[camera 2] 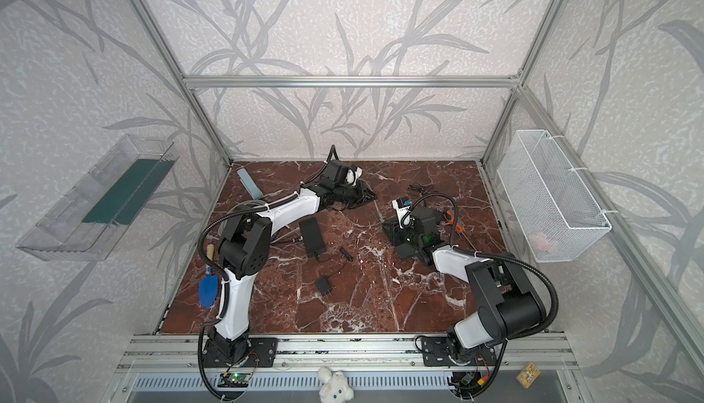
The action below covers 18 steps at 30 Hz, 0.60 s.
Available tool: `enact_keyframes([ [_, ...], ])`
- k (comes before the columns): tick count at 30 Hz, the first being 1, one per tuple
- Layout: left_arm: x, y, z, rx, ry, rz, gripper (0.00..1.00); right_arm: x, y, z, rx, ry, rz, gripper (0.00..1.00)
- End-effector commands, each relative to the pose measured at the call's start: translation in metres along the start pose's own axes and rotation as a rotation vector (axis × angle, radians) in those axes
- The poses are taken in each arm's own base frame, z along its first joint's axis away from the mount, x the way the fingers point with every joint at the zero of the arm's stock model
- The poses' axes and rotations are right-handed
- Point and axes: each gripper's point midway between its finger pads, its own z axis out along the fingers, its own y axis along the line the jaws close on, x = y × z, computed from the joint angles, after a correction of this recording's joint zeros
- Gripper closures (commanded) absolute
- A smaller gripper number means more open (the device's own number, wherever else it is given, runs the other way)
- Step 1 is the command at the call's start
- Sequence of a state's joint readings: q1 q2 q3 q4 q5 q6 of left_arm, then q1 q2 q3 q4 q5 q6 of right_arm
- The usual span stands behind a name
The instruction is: Insert the plug into the switch port
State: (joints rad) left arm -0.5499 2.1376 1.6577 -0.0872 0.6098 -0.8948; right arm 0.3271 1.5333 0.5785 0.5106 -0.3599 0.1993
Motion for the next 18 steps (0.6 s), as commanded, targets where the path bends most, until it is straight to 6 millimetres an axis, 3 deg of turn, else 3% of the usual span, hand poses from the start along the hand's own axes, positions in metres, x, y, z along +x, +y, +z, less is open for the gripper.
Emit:
enact_keyframes([
  [1,-0.001,-0.007,-0.001,-0.002,-0.003,-0.011,0.88,-0.016,-0.007,0.006,0.029,-0.069,0.013,0.70],
  [11,-0.001,-0.004,0.002,-0.002,-0.005,-0.023,0.87,-0.023,0.003,0.014,-0.033,-0.096,-0.005,0.71],
  [18,-0.007,-0.006,0.003,-0.006,-0.012,-0.021,0.87,-0.001,0.009,0.009,-0.023,-0.031,-0.005,0.71],
])
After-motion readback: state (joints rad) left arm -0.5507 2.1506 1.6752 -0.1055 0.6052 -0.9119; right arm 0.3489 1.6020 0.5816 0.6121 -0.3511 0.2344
